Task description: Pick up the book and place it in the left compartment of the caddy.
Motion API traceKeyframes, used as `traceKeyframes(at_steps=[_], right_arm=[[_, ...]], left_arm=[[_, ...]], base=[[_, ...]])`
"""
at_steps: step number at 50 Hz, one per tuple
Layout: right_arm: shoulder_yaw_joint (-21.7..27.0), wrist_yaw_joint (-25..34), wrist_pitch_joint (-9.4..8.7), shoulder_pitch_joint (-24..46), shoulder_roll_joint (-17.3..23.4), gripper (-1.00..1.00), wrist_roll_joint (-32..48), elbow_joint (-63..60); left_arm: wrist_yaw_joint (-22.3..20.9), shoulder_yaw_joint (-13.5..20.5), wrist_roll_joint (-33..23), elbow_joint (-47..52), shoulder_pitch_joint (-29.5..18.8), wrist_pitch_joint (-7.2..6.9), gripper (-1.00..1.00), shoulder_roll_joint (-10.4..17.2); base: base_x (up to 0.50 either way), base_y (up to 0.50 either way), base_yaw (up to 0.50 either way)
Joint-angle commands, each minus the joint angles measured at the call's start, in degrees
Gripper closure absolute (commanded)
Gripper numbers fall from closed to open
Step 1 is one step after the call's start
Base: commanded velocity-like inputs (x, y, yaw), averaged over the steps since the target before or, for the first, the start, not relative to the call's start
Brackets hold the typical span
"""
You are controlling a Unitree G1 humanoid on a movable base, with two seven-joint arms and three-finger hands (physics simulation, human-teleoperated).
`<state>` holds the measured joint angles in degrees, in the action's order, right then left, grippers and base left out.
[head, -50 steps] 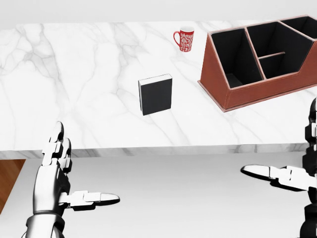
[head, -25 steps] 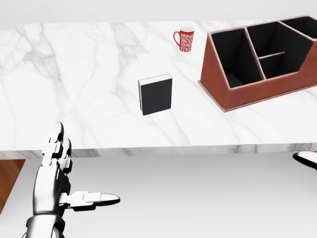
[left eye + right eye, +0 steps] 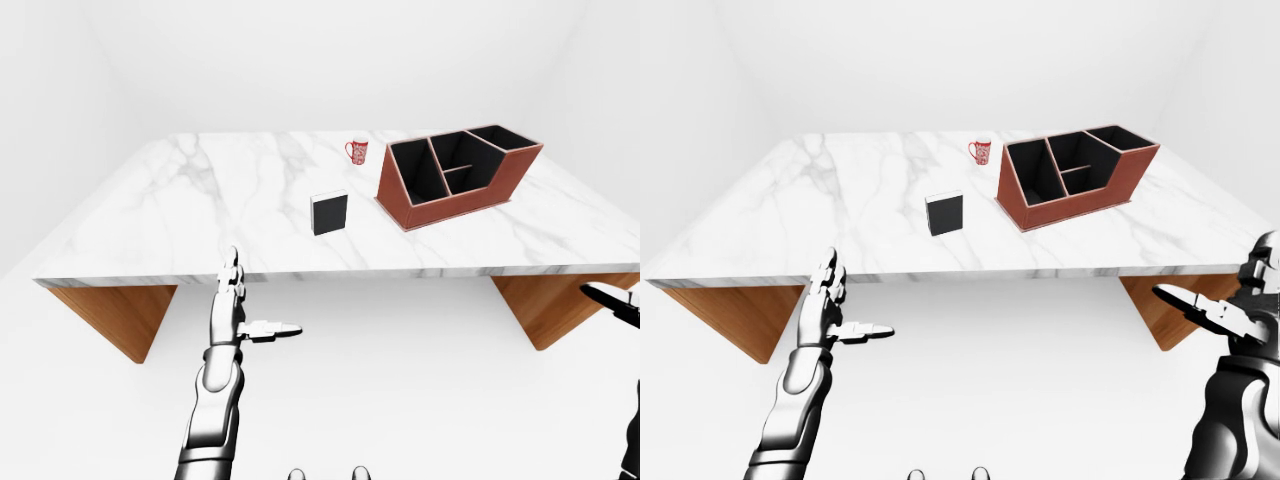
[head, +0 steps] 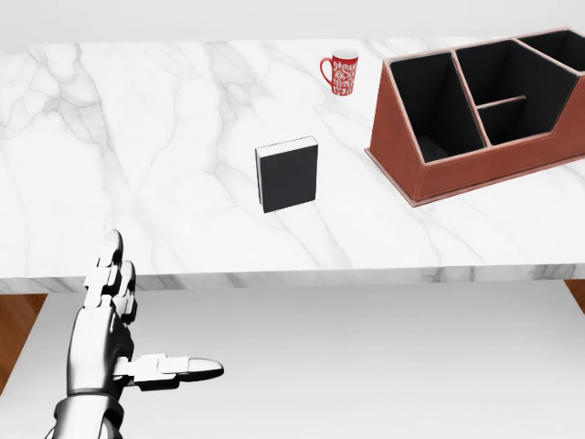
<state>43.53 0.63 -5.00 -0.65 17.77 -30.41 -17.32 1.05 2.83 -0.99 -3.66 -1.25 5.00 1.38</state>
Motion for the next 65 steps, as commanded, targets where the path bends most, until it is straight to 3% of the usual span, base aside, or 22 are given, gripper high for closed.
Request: traceKeyframes(at_steps=[1, 21, 41, 45, 47, 65], right_arm=[[5.8, 1.6, 0.00, -1.4, 2.1, -1.00, -3.7, 5.2], [10.3, 4.1, 0.00, -3.8, 4.1, -1.00, -4.1, 11.3], [10.1, 5.6, 0.00, -4.7, 3.5, -1.00, -0.3, 12.8], [9.6, 5.8, 0.95, -4.6, 3.1, -1.00, 0.5, 14.0], [9.7, 5.6, 0.02, -5.0, 2.9, -1.00, 0.2, 12.4], [9.7, 5.6, 0.20, -4.7, 2.9, -1.00, 1.3, 12.4]], left_arm=[[0.7, 0.0, -0.8, -0.5, -0.1, 0.00, -1.00, 0.0], [0.3, -0.1, -0.5, -0.8, -0.1, 0.00, -1.00, 0.0], [0.1, 0.1, 0.0, -1.0, -0.2, 0.00, -1.00, 0.1], [0.1, 0.2, 0.1, -0.8, -0.2, 0.00, -1.00, 0.1], [0.2, 0.1, 0.0, -0.5, -0.1, 0.00, -1.00, 0.0], [0.1, 0.0, -0.4, -0.7, -0.1, 0.00, -1.00, 0.1]], base=[[0.00, 0.00, 0.00], [0.00, 0.00, 0.00], [0.00, 0.00, 0.00], [0.00, 0.00, 0.00], [0.00, 0.00, 0.00], [0.00, 0.00, 0.00]])
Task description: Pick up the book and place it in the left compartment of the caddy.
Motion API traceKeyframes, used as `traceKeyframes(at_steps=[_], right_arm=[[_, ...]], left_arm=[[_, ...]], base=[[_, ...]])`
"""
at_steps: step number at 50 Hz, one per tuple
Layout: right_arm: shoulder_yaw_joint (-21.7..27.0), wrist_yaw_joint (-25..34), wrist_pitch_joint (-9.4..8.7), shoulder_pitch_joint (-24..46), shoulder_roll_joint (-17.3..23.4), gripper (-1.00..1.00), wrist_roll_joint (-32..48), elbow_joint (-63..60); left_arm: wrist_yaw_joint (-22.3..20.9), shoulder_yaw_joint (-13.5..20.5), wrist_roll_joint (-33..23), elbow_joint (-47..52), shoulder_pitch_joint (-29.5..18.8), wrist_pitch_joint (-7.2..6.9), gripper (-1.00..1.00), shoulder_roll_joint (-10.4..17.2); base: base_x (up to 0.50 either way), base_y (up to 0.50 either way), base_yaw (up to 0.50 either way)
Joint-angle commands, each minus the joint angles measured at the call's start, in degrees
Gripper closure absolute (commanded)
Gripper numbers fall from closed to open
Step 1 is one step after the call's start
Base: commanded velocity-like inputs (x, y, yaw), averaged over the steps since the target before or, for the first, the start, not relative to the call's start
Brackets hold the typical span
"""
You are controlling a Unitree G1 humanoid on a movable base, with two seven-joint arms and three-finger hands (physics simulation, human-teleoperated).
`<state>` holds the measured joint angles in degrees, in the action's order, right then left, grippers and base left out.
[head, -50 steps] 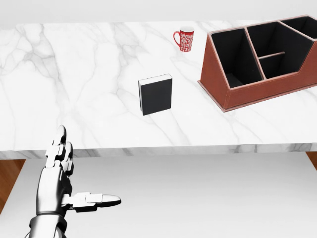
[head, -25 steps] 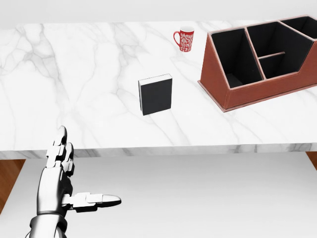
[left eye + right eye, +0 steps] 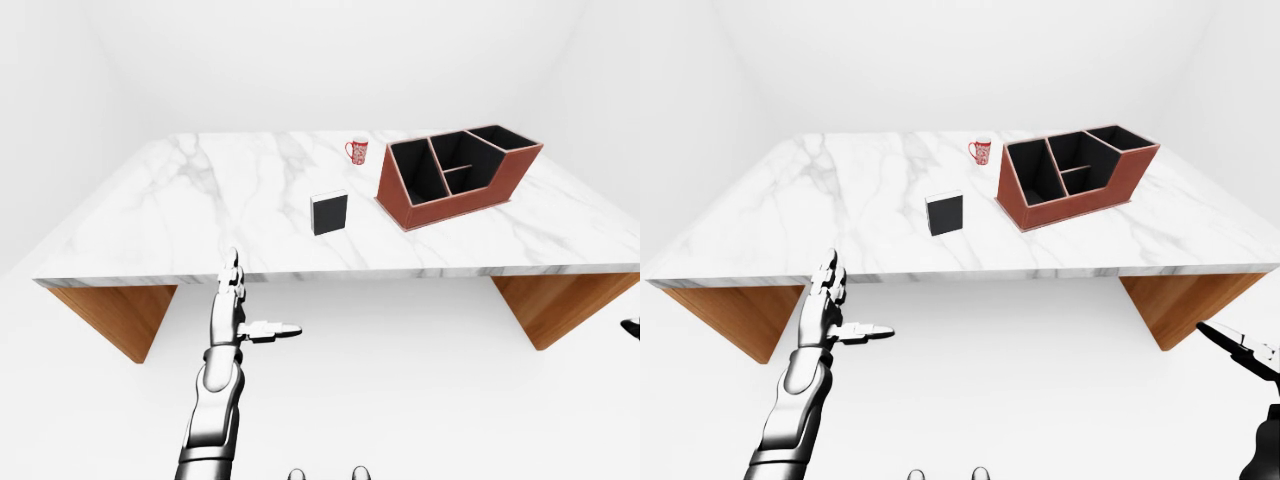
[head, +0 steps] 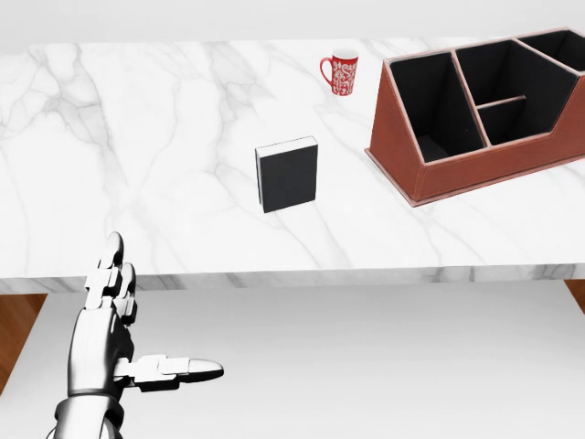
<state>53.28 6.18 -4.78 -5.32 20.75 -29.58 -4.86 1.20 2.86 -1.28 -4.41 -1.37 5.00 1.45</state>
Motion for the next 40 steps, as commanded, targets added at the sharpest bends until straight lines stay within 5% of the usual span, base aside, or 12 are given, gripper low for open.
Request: traceKeyframes(at_steps=[1, 24, 29, 40], right_arm=[[0.0, 0.1, -0.02, 0.0, -0.1, -1.00, 0.4, 0.0], [0.3, 0.7, -0.22, -0.4, -0.5, -1.00, -1.0, -1.2], [0.5, 0.8, 1.01, -0.4, -0.9, -1.00, -0.8, -1.3], [1.2, 1.8, -0.21, -1.0, -1.4, -1.00, -1.7, -3.8]], left_arm=[[0.0, 0.0, -0.1, 0.0, 0.0, 0.00, -1.00, 0.0], [1.4, -0.5, -2.2, -1.7, -0.9, 0.00, -1.00, 0.1], [1.1, -0.2, -1.8, -1.6, -1.0, 0.00, -1.00, 0.1], [0.7, -0.3, -1.6, -1.3, -0.8, 0.00, -1.00, 0.1]], base=[[0.00, 0.00, 0.00], [0.00, 0.00, 0.00], [0.00, 0.00, 0.00], [0.00, 0.00, 0.00]])
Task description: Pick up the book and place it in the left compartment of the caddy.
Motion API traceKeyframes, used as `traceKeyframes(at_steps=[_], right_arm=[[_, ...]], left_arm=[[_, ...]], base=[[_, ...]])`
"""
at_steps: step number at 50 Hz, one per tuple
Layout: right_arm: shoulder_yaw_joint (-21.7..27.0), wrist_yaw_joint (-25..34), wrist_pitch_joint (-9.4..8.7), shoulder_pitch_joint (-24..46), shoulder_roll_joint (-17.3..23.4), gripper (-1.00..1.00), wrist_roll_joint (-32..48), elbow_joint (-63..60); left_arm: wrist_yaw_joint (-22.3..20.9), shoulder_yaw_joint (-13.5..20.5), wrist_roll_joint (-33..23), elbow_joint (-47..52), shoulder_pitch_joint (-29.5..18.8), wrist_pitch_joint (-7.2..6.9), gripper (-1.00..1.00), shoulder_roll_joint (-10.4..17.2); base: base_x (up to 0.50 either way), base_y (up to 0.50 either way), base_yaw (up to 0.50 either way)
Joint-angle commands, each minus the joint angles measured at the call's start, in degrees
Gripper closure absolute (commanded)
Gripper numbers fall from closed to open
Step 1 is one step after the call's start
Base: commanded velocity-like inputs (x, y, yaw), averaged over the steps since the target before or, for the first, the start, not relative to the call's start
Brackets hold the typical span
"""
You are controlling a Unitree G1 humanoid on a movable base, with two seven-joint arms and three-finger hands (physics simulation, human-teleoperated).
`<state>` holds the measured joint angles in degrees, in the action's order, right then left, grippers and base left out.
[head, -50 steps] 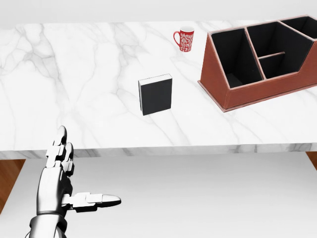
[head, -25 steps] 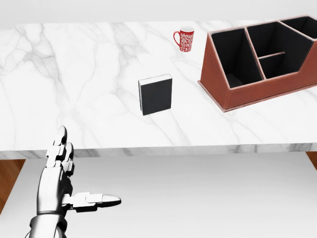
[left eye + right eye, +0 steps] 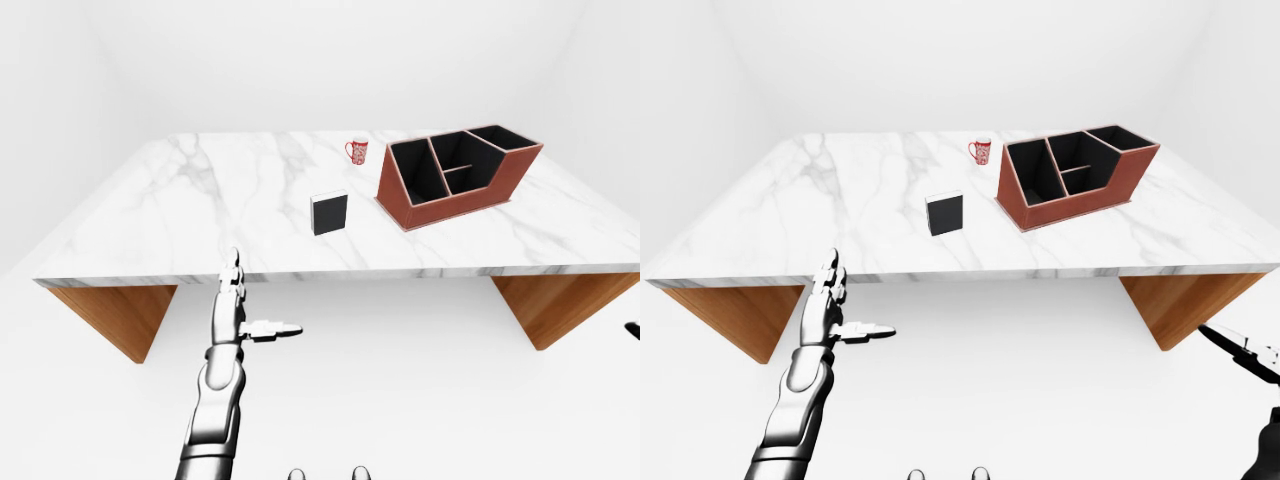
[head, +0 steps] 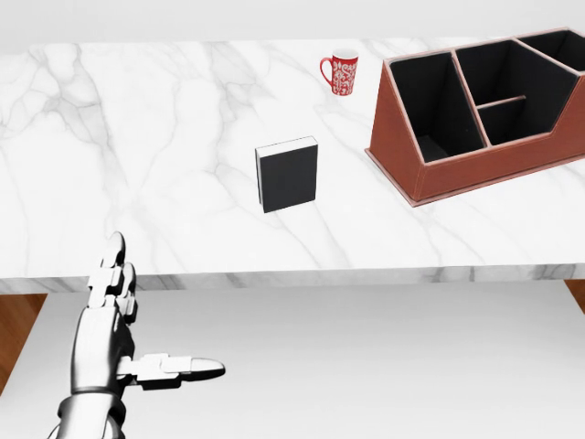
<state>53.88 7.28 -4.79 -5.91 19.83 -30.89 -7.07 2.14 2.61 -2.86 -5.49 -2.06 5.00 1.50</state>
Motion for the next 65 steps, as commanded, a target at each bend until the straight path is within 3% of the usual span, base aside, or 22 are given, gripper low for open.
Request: traceKeyframes(at_steps=[1, 15, 17, 21, 25, 48, 57, 65], right_arm=[[0.5, 1.2, -0.02, -0.4, -0.6, -1.00, -0.5, -1.4], [0.4, 1.8, 1.03, -0.4, -1.0, -1.00, 0.3, -1.1], [0.5, 1.2, 0.15, -0.4, -0.8, -1.00, 0.0, -1.2], [0.3, 1.1, 0.56, -0.2, -0.7, -1.00, 0.1, -0.7], [0.5, 1.0, -0.21, -0.7, -0.8, -1.00, -0.1, -2.1], [0.2, 1.1, 0.76, -0.3, -0.5, -1.00, -0.2, -0.3], [0.7, 0.4, -0.21, -0.5, -0.3, -1.00, -0.8, -1.3], [0.5, 0.7, 0.02, -0.3, -0.5, -1.00, -0.4, -0.5]], left_arm=[[-0.2, 0.0, 0.1, -0.1, -0.1, 0.00, -1.00, 0.0], [-0.4, -0.2, 0.1, 0.6, 0.3, 0.00, -1.00, -0.1], [-0.2, -0.2, -0.1, 0.4, 0.2, 0.00, -1.00, -0.1], [-0.2, 0.0, -0.1, -0.2, 0.0, 0.00, -1.00, 0.0], [-0.1, -0.2, -0.3, 0.5, 0.2, 0.00, -1.00, -0.1], [0.1, -0.3, -0.7, 0.6, 0.4, 0.00, -1.00, -0.1], [0.3, -0.1, -0.6, 0.2, 0.1, 0.00, -1.00, -0.1], [0.2, -0.2, -0.7, -0.3, -0.1, 0.00, -1.00, 0.0]], base=[[0.00, 0.00, 0.00], [0.00, 0.00, 0.00], [0.00, 0.00, 0.00], [0.00, 0.00, 0.00], [0.00, 0.00, 0.00], [0.00, 0.00, 0.12], [0.00, 0.00, 0.23], [0.00, 0.00, 0.23]])
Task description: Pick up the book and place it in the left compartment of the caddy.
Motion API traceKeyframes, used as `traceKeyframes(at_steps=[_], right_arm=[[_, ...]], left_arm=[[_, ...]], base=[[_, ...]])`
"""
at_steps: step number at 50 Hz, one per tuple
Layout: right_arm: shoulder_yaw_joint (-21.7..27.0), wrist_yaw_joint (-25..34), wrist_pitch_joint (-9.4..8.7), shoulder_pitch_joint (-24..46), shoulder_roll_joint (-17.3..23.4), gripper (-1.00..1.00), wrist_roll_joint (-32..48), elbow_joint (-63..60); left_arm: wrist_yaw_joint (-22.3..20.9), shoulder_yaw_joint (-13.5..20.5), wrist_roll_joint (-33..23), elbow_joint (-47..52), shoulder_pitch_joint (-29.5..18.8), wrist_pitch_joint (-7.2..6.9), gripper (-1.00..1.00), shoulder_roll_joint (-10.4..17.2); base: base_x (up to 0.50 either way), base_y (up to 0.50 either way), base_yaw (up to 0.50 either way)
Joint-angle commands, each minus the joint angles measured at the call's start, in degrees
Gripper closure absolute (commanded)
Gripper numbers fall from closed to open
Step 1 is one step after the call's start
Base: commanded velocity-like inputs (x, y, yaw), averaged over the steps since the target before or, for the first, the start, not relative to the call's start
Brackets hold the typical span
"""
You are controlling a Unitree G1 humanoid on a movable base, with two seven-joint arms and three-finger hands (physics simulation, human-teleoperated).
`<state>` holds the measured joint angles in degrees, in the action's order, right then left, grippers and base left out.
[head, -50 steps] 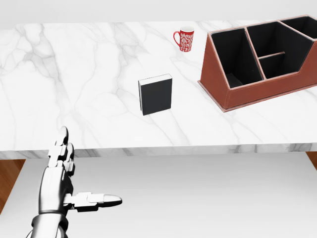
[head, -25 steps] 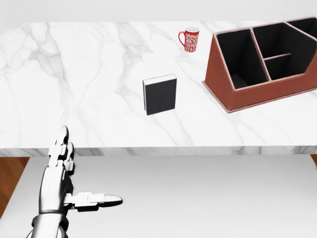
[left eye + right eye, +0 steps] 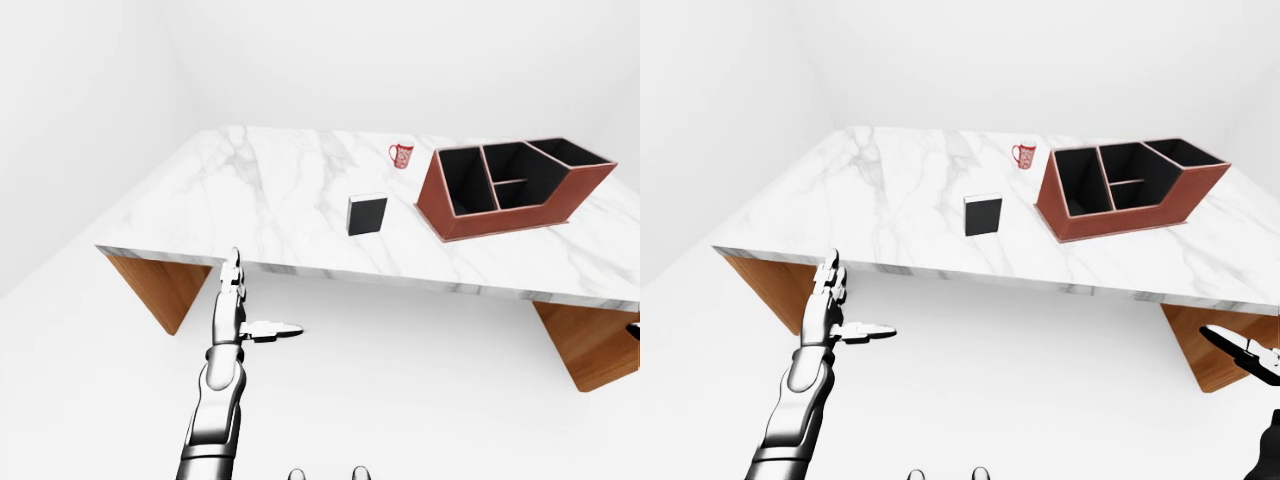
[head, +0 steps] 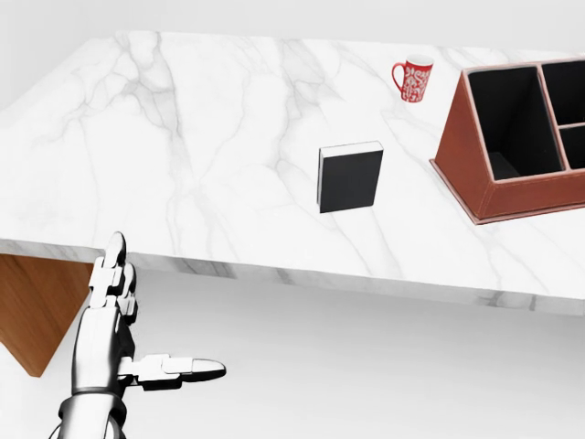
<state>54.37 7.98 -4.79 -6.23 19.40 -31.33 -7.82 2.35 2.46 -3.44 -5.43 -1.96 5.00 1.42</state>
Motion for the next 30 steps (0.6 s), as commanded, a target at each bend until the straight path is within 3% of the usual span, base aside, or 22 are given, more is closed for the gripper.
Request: traceKeyframes(at_steps=[1, 30], right_arm=[[0.0, -0.1, 0.04, 0.1, 0.0, -1.00, 0.1, 0.4], [-0.1, -0.5, -0.09, 0.2, 0.2, -1.00, 0.0, 0.6]], left_arm=[[0.1, 0.0, -0.2, -0.5, -0.2, 0.00, -1.00, 0.1], [-0.1, -0.1, 0.0, 0.3, 0.1, 0.00, -1.00, 0.0]], base=[[0.00, 0.00, 0.23], [0.00, 0.00, 0.23]])
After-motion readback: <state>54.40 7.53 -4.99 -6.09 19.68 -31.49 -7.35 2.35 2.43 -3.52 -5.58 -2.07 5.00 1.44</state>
